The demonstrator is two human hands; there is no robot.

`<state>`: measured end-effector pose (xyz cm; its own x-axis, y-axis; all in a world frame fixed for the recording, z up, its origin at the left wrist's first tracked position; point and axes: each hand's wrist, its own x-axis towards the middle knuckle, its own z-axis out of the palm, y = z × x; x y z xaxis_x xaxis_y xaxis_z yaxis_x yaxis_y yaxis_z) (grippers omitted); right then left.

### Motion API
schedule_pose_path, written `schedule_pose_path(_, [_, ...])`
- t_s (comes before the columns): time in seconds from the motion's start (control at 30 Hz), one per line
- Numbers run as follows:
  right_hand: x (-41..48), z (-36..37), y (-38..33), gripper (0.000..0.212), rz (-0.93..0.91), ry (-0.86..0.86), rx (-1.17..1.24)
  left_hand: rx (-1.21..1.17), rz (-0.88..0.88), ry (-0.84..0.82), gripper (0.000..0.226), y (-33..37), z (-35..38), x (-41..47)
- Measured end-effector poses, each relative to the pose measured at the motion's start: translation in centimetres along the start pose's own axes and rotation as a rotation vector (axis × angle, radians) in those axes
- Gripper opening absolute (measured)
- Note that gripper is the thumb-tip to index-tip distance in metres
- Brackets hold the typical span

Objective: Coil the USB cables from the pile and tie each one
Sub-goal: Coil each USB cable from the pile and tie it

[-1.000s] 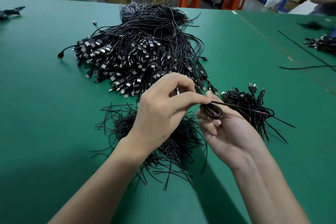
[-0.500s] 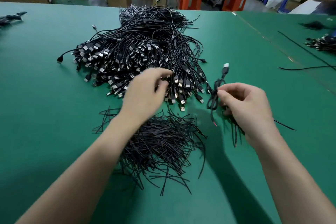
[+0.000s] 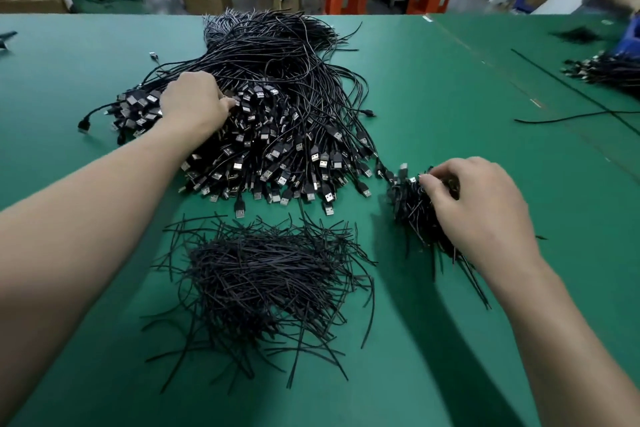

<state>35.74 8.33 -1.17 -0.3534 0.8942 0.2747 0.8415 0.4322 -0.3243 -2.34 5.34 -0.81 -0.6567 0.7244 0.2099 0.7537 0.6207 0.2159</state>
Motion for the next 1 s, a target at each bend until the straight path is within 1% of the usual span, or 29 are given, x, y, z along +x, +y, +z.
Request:
schedule_pose_path(0.1, [-1.1, 0.8, -1.5, 0.029, -0.154, -0.1, 0.041, 0.057, 0.003, -0.048, 0.035, 0.1, -0.3, 0.9])
schedule_pose_path(0.2, [-2.3, 2.4, -2.8, 0.041, -0.282, -0.34, -0.018, 0.137, 0.037, -0.061, 0.029, 0.2, -0.4, 1.4])
schedule_pose_path(0.27, [-2.9, 3.3, -3.0, 0.049, -0.295, -0.505, -0.108, 0.212, 0.061, -0.045, 0.025, 0.3, -0.5, 1.4])
schedule_pose_path(0.33, [-3.1, 3.9, -2.7, 0.057, -0.265, -0.613, -0.21, 0.252, 0.078, -0.03, 0.022, 0.2, -0.5, 1.2])
schedule_pose_path(0.37, [-3.2, 4.0, -2.6, 0.06, -0.239, -0.633, -0.237, 0.251, 0.088, -0.018, 0.022, 0.2, -0.4, 1.1])
schedule_pose_path(0.43, [-3.1, 4.2, -2.3, 0.061, -0.202, -0.591, -0.249, 0.184, 0.108, -0.012, 0.024, 0.3, -0.6, 0.8])
schedule_pose_path(0.5, [-3.0, 4.0, -2.4, 0.061, -0.169, -0.542, -0.255, 0.029, 0.095, -0.064, 0.025, 0.4, -1.2, 0.2])
schedule_pose_path(0.6, [-2.9, 3.5, -2.9, 0.055, -0.152, -0.443, -0.231, -0.263, -0.022, -0.133, 0.027, 0.7, -2.6, -1.6])
schedule_pose_path(0.67, [-2.9, 3.3, -3.4, 0.046, -0.166, -0.324, -0.097, -0.445, -0.09, -0.138, 0.026, 1.0, -3.1, -4.0])
schedule_pose_path(0.7, [-2.9, 3.3, -3.7, 0.037, -0.166, -0.275, 0.027, -0.521, -0.1, -0.148, 0.026, 1.1, -3.1, -5.4])
schedule_pose_path(0.77, [-3.0, 3.4, -4.7, 0.012, -0.143, -0.235, 0.313, -0.663, -0.07, -0.238, 0.022, 1.8, -3.1, -8.6])
schedule_pose_path(0.8, [-3.1, 3.5, -5.2, 0.012, -0.115, -0.241, 0.45, -0.704, -0.029, -0.298, 0.02, 2.3, -3.0, -10.1])
schedule_pose_path(0.87, [-3.2, 3.6, -6.3, 0.02, -0.023, -0.3, 0.761, -0.72, 0.081, -0.397, 0.018, 3.7, -3.0, -13.0])
schedule_pose_path(0.93, [-2.9, 3.5, -7.4, 0.035, 0.16, -0.43, 1.04, -0.703, 0.187, -0.438, 0.016, 5.0, -3.4, -15.3])
schedule_pose_path(1.0, [-2.7, 3.4, -8.1, 0.054, 0.352, -0.613, 1.271, -0.69, 0.301, -0.456, 0.018, 5.7, -4.1, -17.1])
